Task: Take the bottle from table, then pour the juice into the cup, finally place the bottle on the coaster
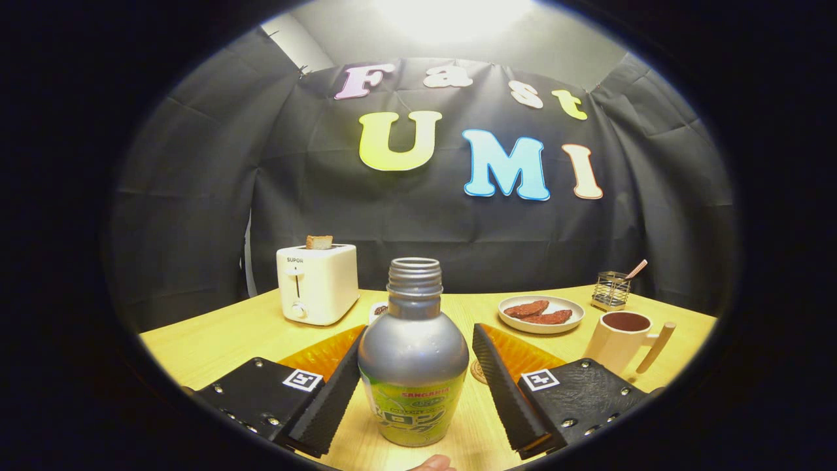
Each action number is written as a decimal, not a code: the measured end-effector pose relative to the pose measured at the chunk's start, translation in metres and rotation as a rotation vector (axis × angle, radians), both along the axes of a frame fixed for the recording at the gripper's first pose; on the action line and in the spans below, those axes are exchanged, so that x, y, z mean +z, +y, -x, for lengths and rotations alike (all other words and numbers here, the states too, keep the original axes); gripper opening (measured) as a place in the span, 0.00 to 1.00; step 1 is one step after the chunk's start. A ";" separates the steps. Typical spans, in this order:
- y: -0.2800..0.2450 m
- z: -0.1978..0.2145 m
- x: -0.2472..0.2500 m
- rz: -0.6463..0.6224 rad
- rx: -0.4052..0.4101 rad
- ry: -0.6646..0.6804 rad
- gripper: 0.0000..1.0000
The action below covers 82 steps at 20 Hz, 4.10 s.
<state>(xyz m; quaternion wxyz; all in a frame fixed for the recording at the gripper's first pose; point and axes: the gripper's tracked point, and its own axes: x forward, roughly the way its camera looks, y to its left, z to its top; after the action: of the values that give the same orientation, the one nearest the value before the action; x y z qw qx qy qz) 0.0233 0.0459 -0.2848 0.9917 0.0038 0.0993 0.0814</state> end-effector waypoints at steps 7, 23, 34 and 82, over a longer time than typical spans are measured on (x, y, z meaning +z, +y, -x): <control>0.000 -0.001 -0.005 0.006 -0.009 -0.016 0.82; -0.038 -0.020 0.043 -0.170 -0.093 -0.007 0.78; -0.067 -0.042 0.049 -0.511 -0.108 0.056 0.77; -0.123 -0.076 0.047 -1.778 -0.287 0.021 0.76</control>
<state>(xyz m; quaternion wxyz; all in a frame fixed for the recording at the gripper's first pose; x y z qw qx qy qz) 0.0988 -0.0768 -0.2373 0.6222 0.7828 0.0074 0.0037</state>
